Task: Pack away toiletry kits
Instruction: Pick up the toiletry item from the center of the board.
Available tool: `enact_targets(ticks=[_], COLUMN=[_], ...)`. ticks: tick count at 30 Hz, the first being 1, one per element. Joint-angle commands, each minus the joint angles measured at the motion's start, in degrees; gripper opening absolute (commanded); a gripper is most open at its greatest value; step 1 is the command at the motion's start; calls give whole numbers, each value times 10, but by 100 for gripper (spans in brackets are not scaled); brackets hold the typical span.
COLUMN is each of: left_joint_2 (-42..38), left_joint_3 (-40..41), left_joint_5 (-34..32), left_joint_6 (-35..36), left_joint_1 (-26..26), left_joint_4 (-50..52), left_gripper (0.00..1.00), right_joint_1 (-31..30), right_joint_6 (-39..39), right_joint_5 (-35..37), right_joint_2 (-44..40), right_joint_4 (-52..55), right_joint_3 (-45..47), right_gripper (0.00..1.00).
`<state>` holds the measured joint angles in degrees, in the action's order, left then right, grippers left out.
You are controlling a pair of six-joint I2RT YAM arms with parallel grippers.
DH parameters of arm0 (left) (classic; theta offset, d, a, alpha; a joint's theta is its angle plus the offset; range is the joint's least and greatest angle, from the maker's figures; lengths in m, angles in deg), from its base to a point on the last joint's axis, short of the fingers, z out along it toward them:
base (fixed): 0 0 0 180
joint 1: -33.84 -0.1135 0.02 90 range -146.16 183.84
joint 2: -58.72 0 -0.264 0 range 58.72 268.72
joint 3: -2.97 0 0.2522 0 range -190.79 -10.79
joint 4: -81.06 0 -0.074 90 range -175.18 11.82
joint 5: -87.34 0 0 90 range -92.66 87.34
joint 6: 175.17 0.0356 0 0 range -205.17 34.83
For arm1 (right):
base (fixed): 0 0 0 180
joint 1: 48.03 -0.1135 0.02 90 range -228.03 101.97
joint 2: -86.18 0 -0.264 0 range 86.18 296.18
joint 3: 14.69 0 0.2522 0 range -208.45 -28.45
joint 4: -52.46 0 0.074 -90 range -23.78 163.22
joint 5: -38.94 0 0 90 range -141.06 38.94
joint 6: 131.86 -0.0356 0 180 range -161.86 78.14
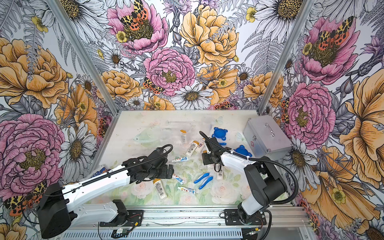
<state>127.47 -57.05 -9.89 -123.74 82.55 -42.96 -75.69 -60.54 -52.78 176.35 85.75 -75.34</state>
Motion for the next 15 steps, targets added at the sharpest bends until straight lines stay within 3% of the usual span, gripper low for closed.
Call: enact_targets(ticks=[1, 15], left_joint_2=[0, 12], left_joint_3=[-12, -64], left_joint_5=[15, 16], left_joint_6=[22, 73], left_joint_1=[-13, -41], left_joint_4=[-30, -58], left_gripper=[98, 99], right_joint_1=[3, -29], right_joint_6=[-12, -25], right_joint_5=[12, 55], right_joint_2=[7, 33], right_joint_4=[-9, -9], right_joint_3=[-4, 15], right_gripper=[59, 54])
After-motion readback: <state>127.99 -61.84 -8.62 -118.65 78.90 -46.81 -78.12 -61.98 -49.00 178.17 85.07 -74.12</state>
